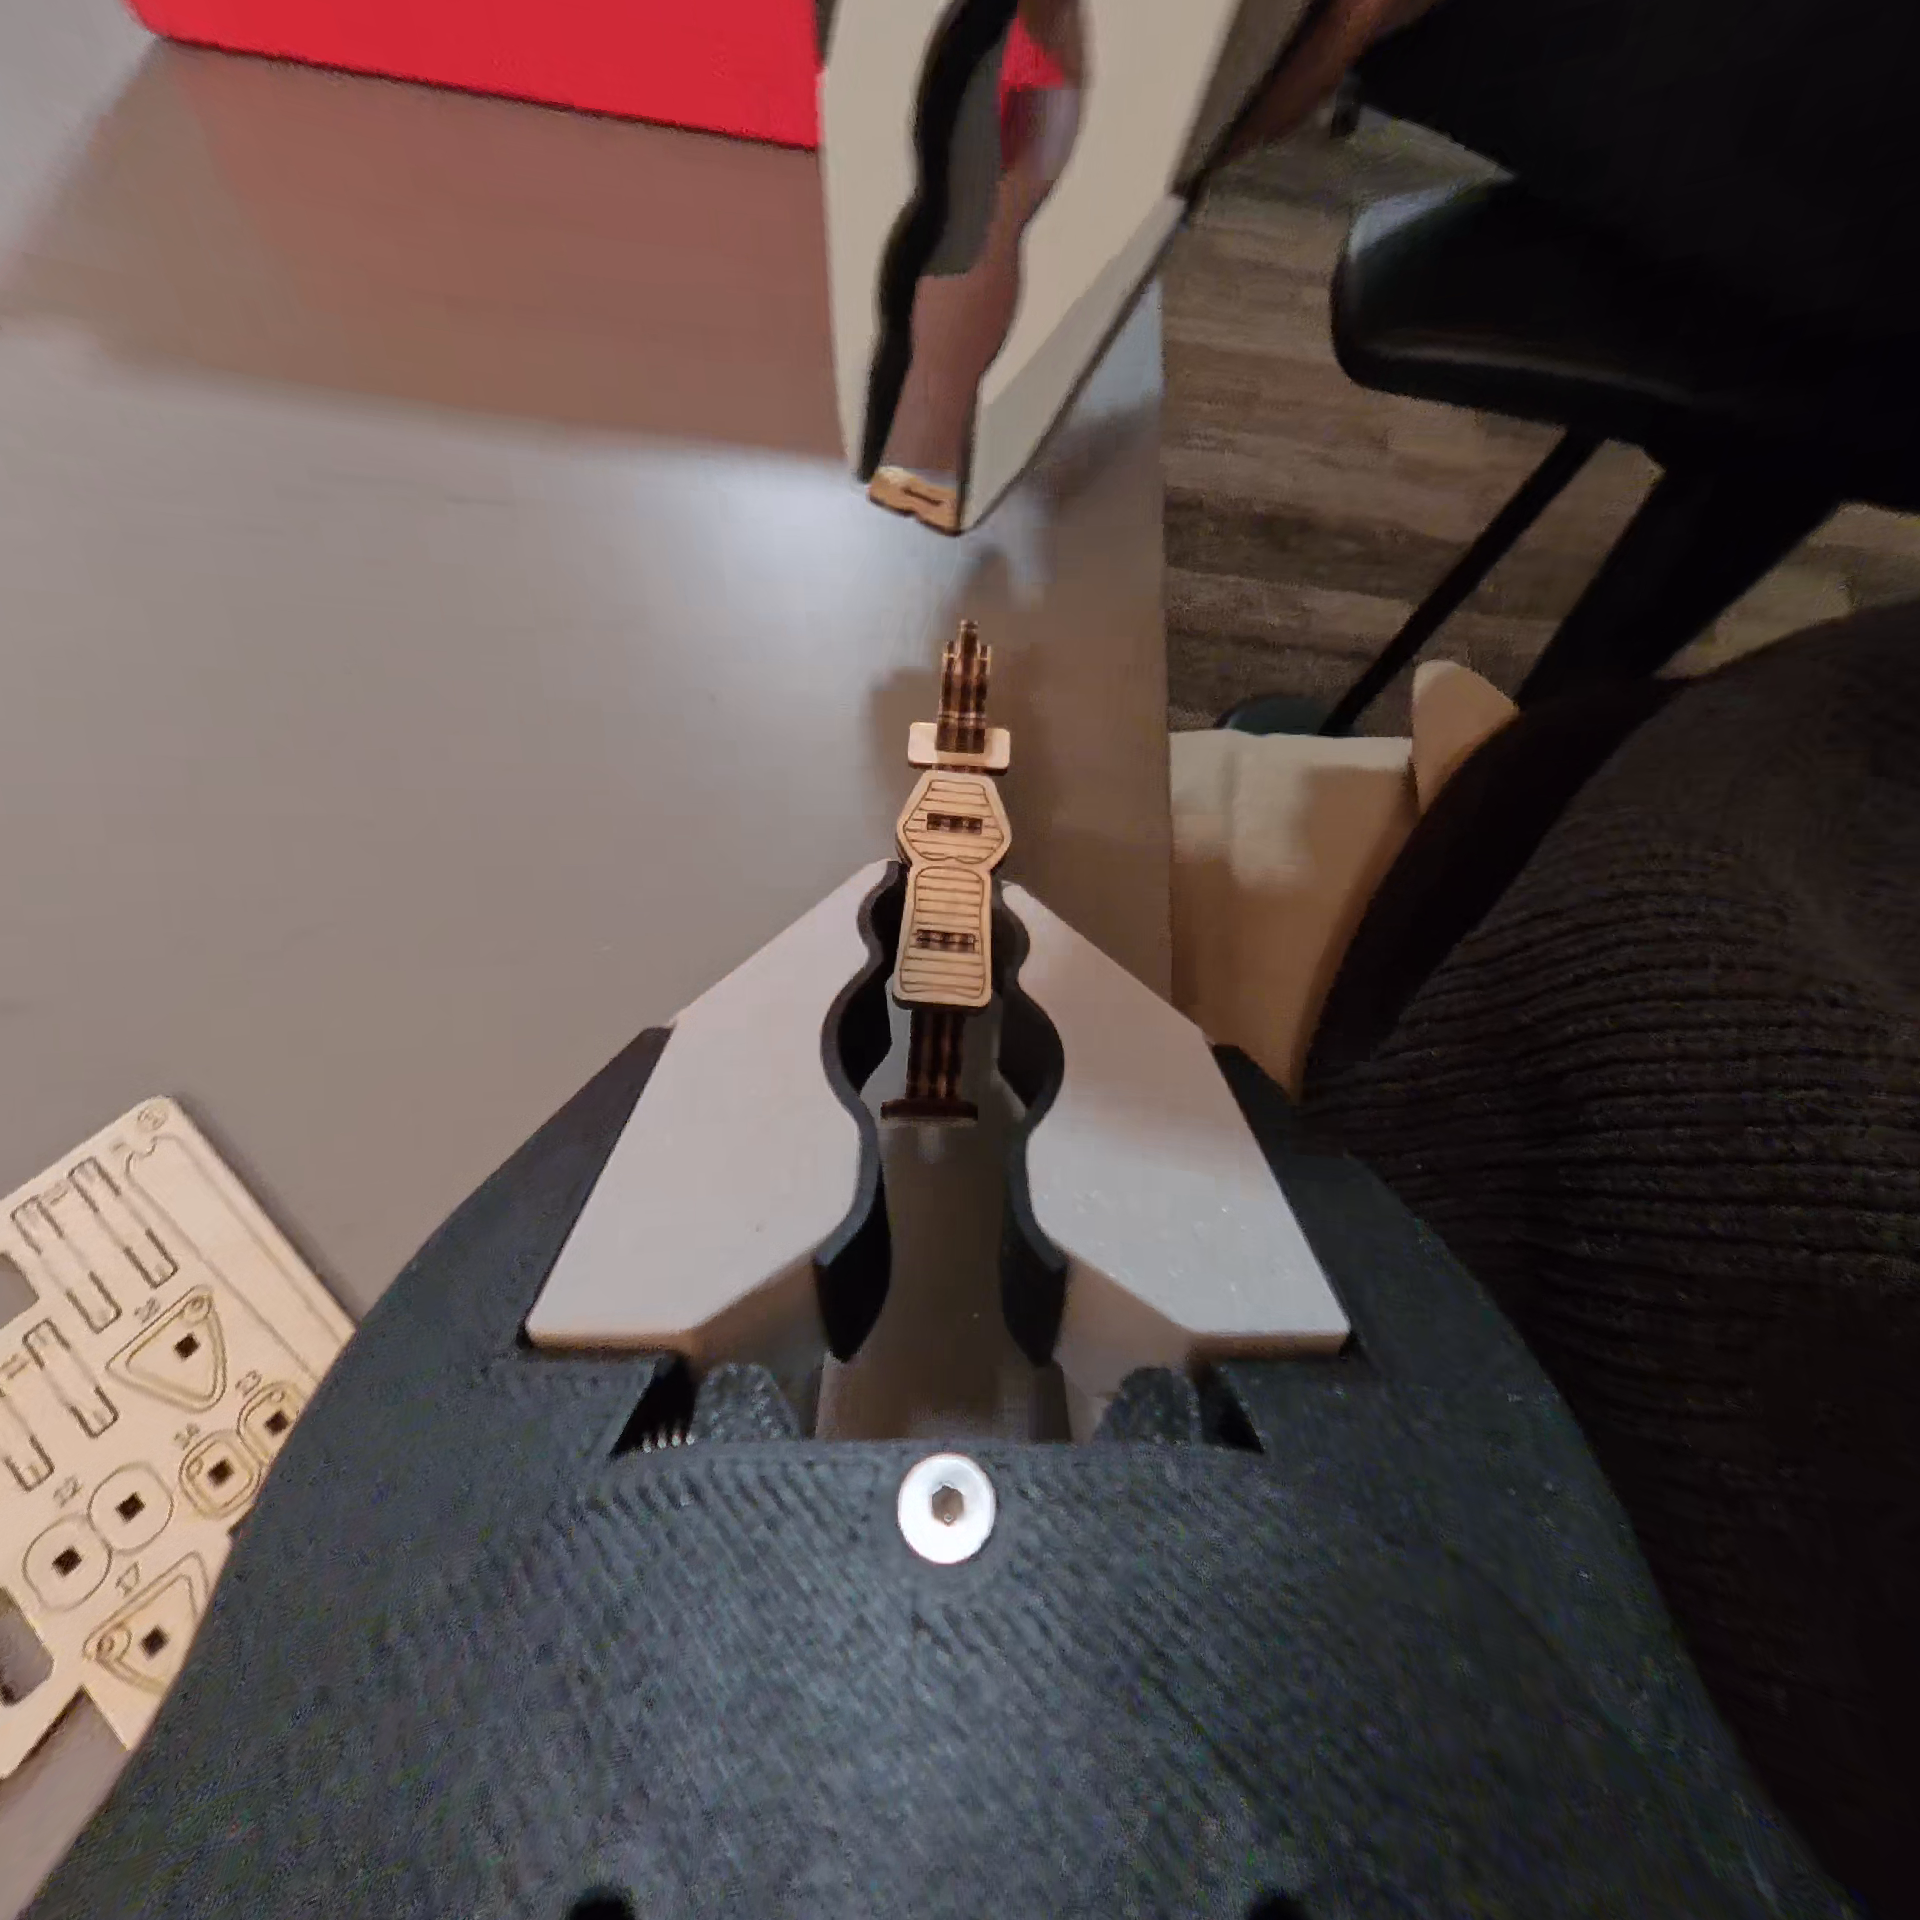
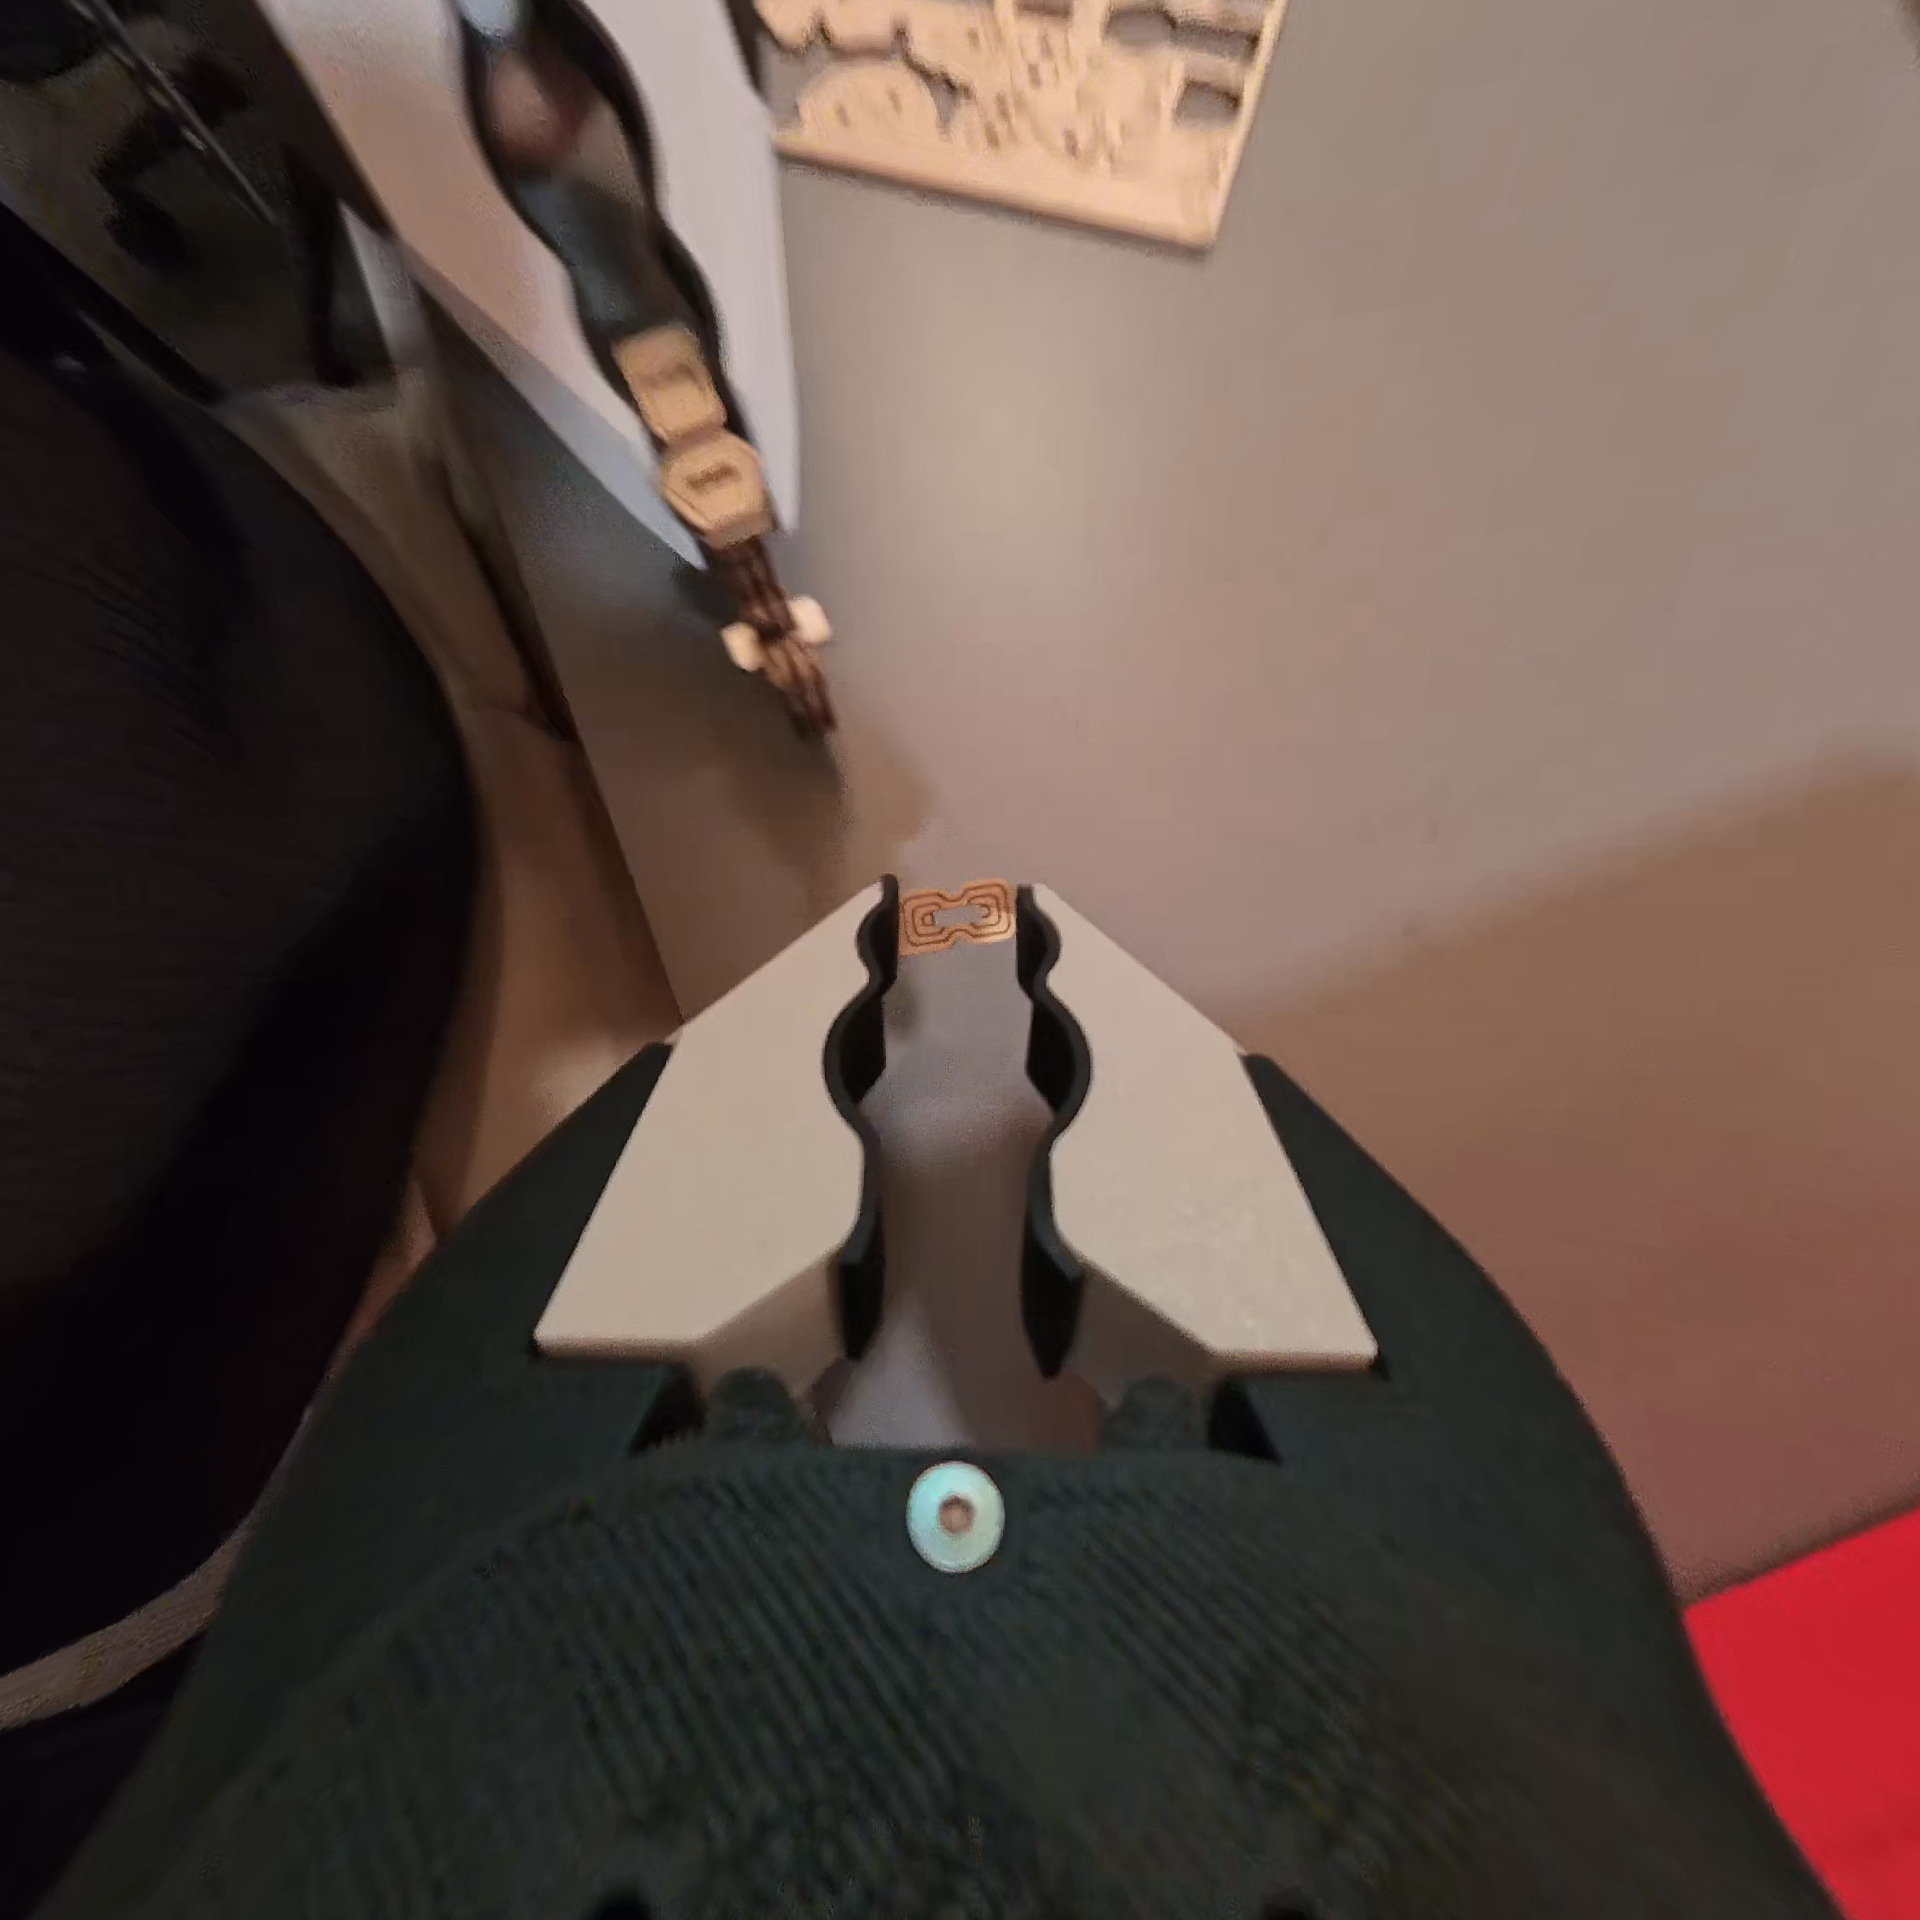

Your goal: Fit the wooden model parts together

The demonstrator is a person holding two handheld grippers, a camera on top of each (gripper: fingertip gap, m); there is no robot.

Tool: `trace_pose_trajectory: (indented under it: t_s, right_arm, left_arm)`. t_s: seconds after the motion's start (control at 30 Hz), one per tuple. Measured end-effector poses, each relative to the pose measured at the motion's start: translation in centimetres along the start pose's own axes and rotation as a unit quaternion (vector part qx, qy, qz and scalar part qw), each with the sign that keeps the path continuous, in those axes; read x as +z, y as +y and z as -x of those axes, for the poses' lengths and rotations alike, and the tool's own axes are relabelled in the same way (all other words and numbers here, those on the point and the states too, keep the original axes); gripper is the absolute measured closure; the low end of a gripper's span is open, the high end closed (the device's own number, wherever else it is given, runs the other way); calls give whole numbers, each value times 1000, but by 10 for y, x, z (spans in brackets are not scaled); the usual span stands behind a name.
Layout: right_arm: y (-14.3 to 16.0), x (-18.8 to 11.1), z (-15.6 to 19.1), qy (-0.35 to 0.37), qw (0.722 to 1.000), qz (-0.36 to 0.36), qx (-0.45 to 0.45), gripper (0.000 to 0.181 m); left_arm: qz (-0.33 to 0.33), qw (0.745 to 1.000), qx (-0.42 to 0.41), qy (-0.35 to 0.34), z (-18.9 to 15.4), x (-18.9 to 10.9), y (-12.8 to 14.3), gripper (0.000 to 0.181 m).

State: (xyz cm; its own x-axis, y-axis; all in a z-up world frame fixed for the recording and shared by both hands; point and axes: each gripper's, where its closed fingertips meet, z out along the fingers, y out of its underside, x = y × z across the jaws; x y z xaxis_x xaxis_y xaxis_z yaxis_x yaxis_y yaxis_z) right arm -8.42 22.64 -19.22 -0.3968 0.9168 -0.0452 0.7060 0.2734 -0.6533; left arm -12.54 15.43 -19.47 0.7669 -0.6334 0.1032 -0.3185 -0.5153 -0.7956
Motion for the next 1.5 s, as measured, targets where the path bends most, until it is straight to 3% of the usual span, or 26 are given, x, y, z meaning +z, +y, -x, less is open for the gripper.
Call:
trace_pose_trajectory:
  t_s: [0.03, 0.17, 0.3, 0.53, 0.57, 0.73, 0.9, 1.1, 1.33, 1.5]
  right_arm:
    - [-10, -2, 4, -1, 1000, -13, -13, 159]
    - [-45, 1, 25, -11, 997, -16, -77, 159]
    - [-60, 18, 36, -26, 990, 23, -138, 160]
    - [-53, 34, 37, -72, 981, 101, -151, 160]
    - [-52, 34, 36, -69, 980, 109, -154, 176]
    - [-57, 33, 40, -72, 977, 98, -175, 181]
    - [-59, 30, 31, -29, 981, 88, -173, 181]
    - [-58, 28, 53, -40, 988, 37, -142, 170]
    - [-32, 58, 74, -54, 994, 63, -72, 148]
    - [-30, 63, 87, -55, 995, 51, -62, 147]
  left_arm:
    - [-2, 1000, -10, -3, 4, -1, 0, 167]
    - [8, 1000, -13, -18, 12, -1, 5, 167]
    - [22, 999, 11, -25, 11, 2, 8, 167]
    - [25, 999, 36, -26, 9, 2, 10, 167]
    - [23, 999, 34, -24, 9, 2, 10, 167]
    - [16, 1000, 22, -13, 9, 2, 10, 167]
    - [17, 1000, 19, -15, 11, 2, 11, 167]
    - [16, 999, 0, -41, 23, -1, 12, 167]
    - [11, 998, -27, -48, 32, -4, 13, 167]
    - [14, 998, -19, -52, 31, -4, 14, 167]
